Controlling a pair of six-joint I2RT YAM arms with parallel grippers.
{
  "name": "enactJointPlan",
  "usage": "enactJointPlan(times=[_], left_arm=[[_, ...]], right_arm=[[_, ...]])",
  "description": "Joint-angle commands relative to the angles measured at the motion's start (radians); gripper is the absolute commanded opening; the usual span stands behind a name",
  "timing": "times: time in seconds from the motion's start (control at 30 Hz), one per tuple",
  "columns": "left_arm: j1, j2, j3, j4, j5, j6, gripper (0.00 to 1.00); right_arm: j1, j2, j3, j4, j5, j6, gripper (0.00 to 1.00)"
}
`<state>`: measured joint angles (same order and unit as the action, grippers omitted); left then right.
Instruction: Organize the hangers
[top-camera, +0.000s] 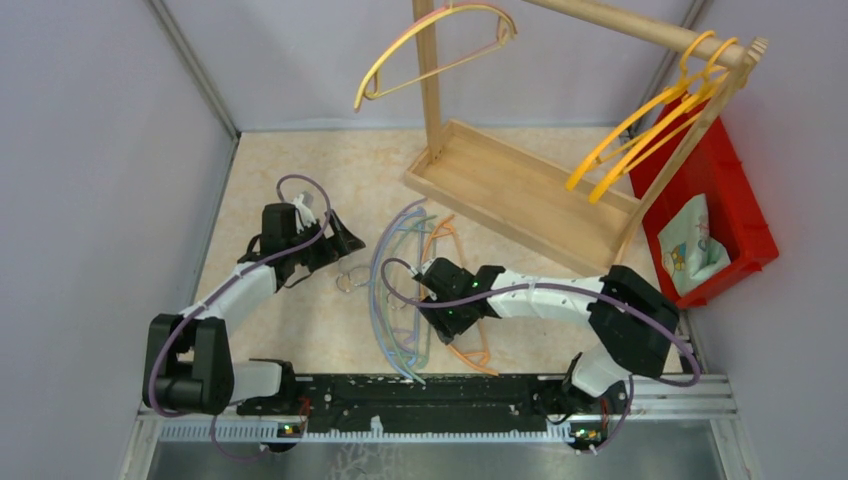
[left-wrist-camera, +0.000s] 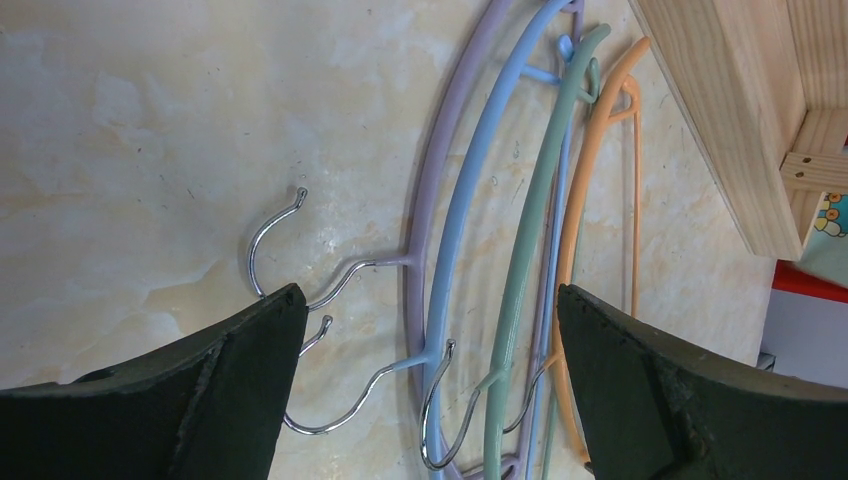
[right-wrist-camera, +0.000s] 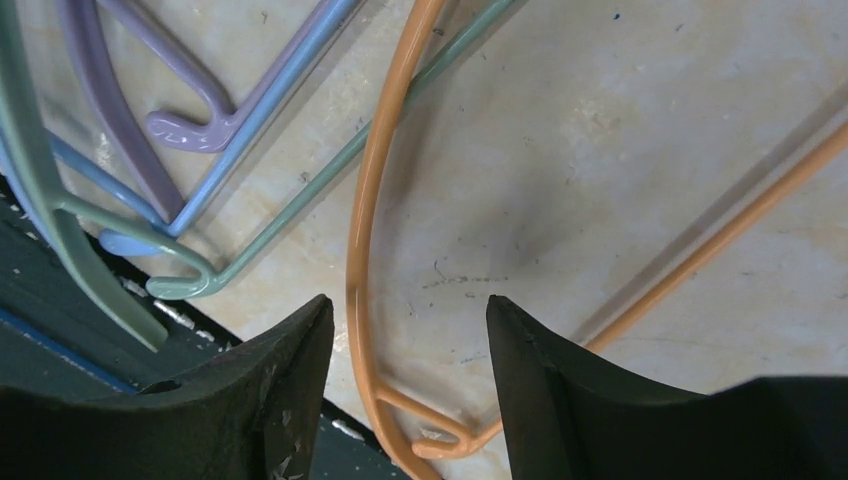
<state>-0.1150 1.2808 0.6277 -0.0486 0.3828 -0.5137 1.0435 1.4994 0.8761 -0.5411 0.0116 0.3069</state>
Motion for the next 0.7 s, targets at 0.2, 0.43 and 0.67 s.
enactJointPlan(times=[0.2,0.43,0.67], left_arm=[[0.007,-0.054,0.012,-0.041,-0.026,0.016,1.00],[0.008,-0.063,-0.001,-0.054,-0.027,0.011,1.00],[0.007,-0.067,0.003,-0.077,-0.044,0.032,1.00]], right_arm=[[0.011,0.074,-0.034,0.183,-0.010,-0.014,0.52],[0.011,0.090,-0.083,0.192,0.025,-0.015,0.41],[0.010,0.126,-0.086,0.200,-0.008,-0.026,0.14]])
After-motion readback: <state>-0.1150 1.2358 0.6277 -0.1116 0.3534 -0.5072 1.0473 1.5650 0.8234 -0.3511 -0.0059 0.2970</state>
